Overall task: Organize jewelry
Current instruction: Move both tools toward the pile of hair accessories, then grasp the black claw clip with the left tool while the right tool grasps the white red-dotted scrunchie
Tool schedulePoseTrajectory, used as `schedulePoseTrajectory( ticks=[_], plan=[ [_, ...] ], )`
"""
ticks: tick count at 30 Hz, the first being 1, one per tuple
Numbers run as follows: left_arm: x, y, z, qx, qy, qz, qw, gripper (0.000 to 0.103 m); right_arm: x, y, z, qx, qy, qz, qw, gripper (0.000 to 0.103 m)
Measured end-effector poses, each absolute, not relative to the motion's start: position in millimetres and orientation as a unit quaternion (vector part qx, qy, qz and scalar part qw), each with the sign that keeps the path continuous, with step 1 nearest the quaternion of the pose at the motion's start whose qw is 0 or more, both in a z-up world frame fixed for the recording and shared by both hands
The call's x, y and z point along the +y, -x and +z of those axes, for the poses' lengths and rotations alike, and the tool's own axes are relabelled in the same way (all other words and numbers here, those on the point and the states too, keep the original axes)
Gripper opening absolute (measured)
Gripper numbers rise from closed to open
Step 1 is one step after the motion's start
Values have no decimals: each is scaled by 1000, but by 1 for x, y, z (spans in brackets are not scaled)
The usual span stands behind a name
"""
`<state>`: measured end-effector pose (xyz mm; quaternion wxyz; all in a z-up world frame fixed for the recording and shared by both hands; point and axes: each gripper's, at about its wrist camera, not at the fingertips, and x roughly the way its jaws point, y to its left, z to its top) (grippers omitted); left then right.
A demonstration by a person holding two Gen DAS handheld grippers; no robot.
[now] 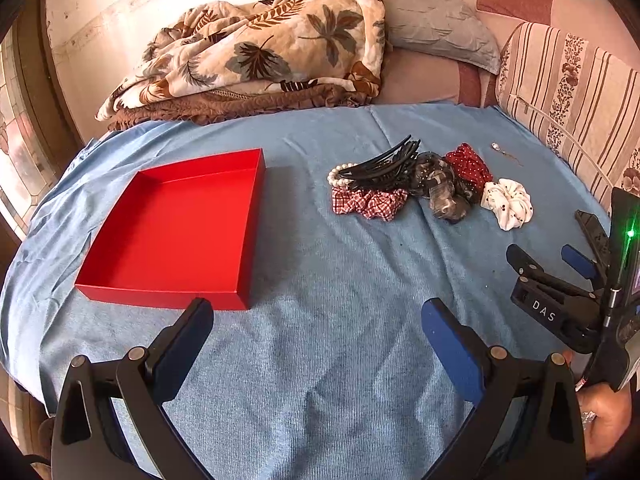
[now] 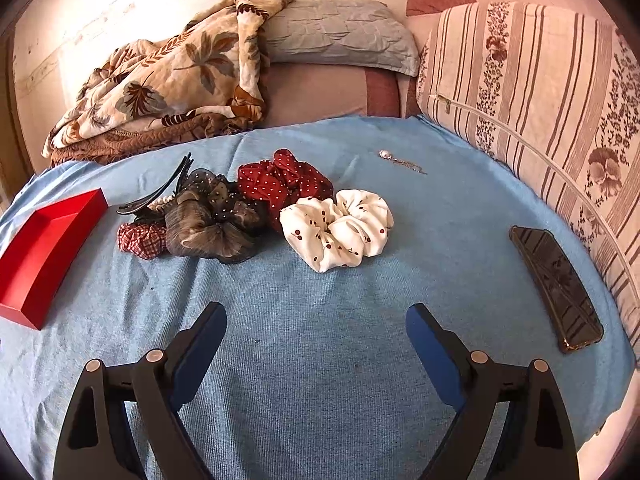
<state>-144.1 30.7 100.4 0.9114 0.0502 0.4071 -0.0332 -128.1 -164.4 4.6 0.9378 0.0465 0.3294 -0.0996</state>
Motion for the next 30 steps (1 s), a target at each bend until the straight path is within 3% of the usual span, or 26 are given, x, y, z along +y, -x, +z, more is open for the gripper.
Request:
schedulePoseTrajectory(
  ticks=[15, 30],
  plan=[
    [51, 141, 110, 373, -60, -11, 926, 103, -170, 127, 6, 317, -43, -114, 941, 92],
    [44, 111, 125, 363, -110, -52, 924, 103, -221, 121, 22, 302, -118, -125, 938, 92]
  ],
)
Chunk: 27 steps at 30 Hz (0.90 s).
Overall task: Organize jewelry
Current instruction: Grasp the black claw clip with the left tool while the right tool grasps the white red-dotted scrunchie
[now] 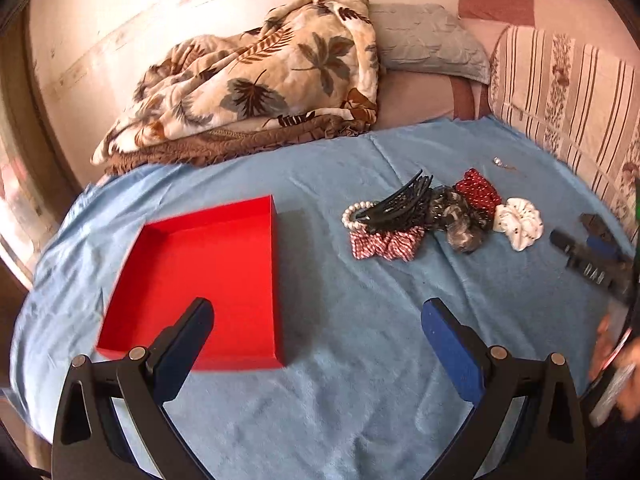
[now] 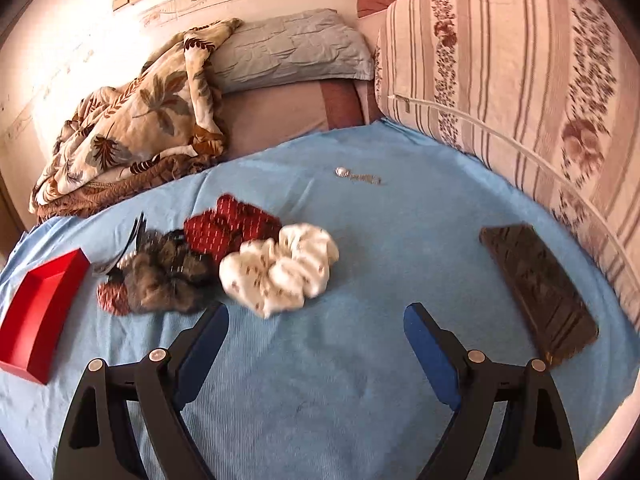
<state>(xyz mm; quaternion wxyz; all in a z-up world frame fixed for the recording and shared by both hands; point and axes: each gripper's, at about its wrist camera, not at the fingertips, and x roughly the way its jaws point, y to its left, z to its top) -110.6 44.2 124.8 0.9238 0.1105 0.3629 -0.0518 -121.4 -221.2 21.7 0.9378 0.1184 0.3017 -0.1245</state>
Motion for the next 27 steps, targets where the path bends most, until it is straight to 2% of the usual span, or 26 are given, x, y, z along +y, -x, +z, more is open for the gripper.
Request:
schedulePoseTrajectory(
  ticks=[6, 11, 14, 20, 23, 26, 27],
  plan=[
    [27, 72, 123, 380, -121, -76, 914, 101, -244, 75, 40, 327, -150, -98, 928, 85],
    [7, 41, 115, 409, -122, -119, 896, 83, -253, 66, 18, 329, -162, -87, 926, 79],
    [-12, 23, 106, 410, -142, -135, 891, 82, -263, 63, 4, 352, -194, -71, 913, 74],
    [-49, -8, 88, 407, -186, -153, 881, 79, -268, 56, -2, 348, -210, -55, 912, 74],
    [-60, -26, 79, 415, -204, -163, 871, 73, -269, 49, -9, 354, -226, -42, 907, 74],
    [-66, -39, 68, 429, -219, -165, 861, 61, -270, 46, -11, 351, -229, -42, 907, 74],
    [-67, -42, 64, 435, -222, -166, 857, 53, -270, 44, -11, 350, -231, -42, 907, 74]
  ],
)
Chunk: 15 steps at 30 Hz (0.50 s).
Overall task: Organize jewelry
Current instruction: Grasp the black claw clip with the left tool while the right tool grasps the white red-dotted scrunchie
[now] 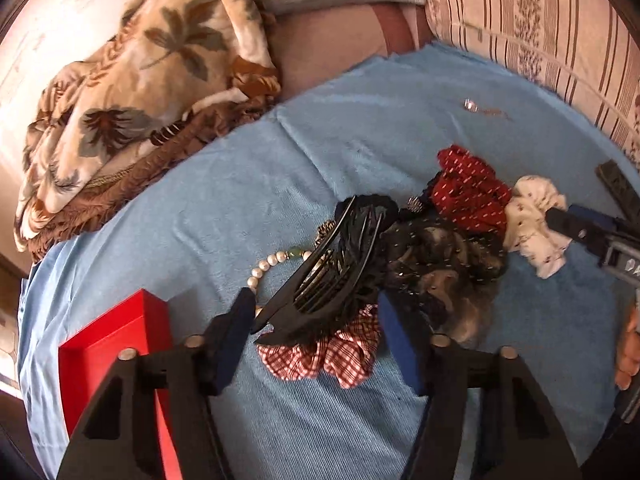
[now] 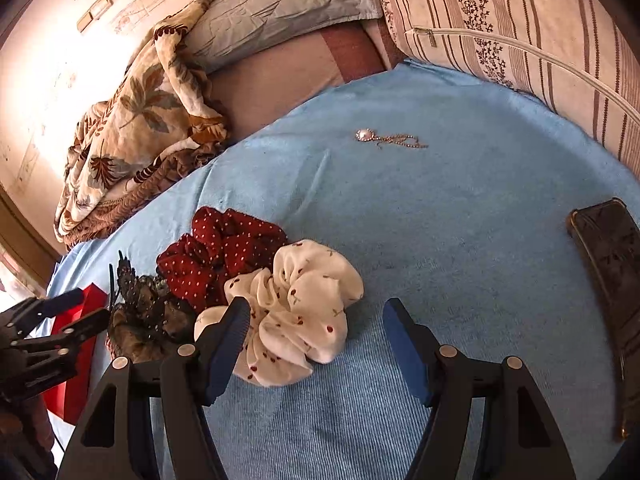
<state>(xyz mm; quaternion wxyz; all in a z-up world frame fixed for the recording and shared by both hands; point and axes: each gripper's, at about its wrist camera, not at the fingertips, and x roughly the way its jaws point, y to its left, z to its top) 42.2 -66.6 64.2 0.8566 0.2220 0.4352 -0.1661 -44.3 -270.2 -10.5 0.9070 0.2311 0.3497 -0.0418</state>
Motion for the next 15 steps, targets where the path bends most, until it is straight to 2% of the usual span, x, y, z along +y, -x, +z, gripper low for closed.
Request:
schedulePoseTrajectory(
  ticks=[4, 6, 7, 8, 9, 11, 12, 15],
  plan=[
    [-68, -52, 50, 458, -225, -165, 844, 25, -271, 40, -13, 352, -235, -42, 905, 70],
    [-65, -51, 49, 455, -218, -159, 849, 21, -271, 37, -17, 360, -240, -36, 901, 53],
    [-64, -51, 50, 453, -211, -156, 852, 15, -272, 36, -18, 363, -244, -32, 899, 48],
    [-62, -50, 53, 451, -204, -153, 855, 14, -272, 36, -19, 365, -248, -27, 897, 36],
    [-59, -50, 56, 452, -194, -154, 857, 12, -272, 36, -20, 366, -251, -24, 896, 28],
    [-54, -50, 62, 453, -174, -157, 860, 10, -273, 37, -20, 364, -259, -17, 894, 19],
    [-51, -49, 66, 452, -163, -159, 862, 8, -273, 38, -20, 363, -260, -15, 894, 15],
    [-43, -40, 78, 451, -134, -166, 867, 6, -273, 41, -17, 357, -263, -14, 896, 12]
  ],
)
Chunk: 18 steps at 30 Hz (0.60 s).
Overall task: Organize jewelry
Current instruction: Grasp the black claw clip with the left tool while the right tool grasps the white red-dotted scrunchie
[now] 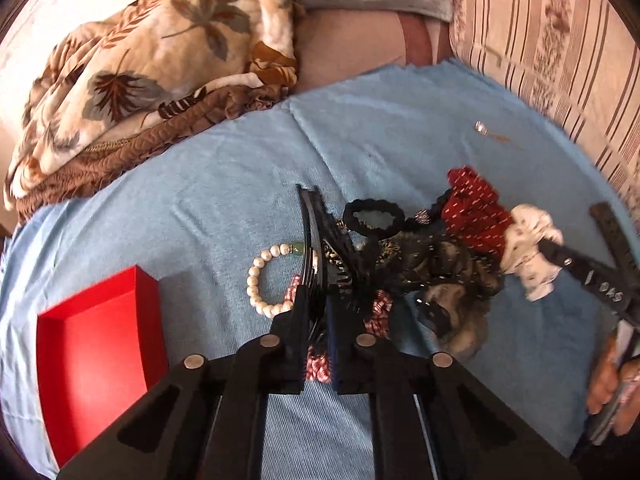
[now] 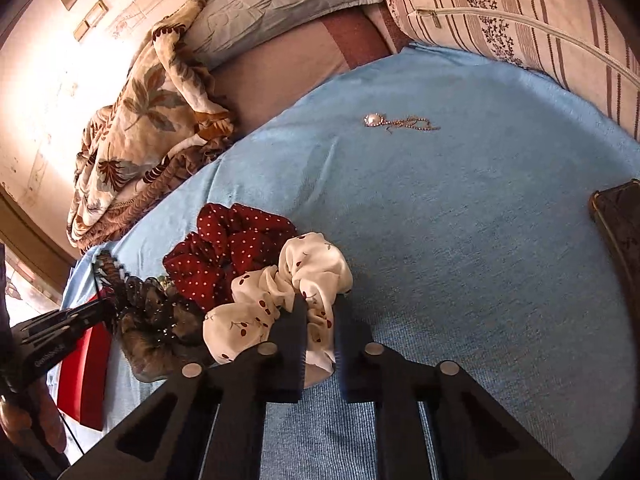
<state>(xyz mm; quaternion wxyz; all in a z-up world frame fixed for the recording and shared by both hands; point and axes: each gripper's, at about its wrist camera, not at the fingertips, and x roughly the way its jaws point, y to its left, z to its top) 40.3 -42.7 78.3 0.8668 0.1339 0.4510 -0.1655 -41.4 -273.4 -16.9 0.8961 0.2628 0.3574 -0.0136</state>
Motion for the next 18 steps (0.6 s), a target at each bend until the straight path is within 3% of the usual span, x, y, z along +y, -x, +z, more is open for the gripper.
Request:
schedulePoseTrajectory(
  ticks=[9, 18],
  plan=[
    [-3, 0, 117, 443, -47, -195, 874, 4, -275, 70, 1, 327, -253, -37, 910, 11],
    [89, 31, 150, 415, -7, -161, 895, 4, -246, 111, 41, 305, -225, -37, 925, 10]
  ],
)
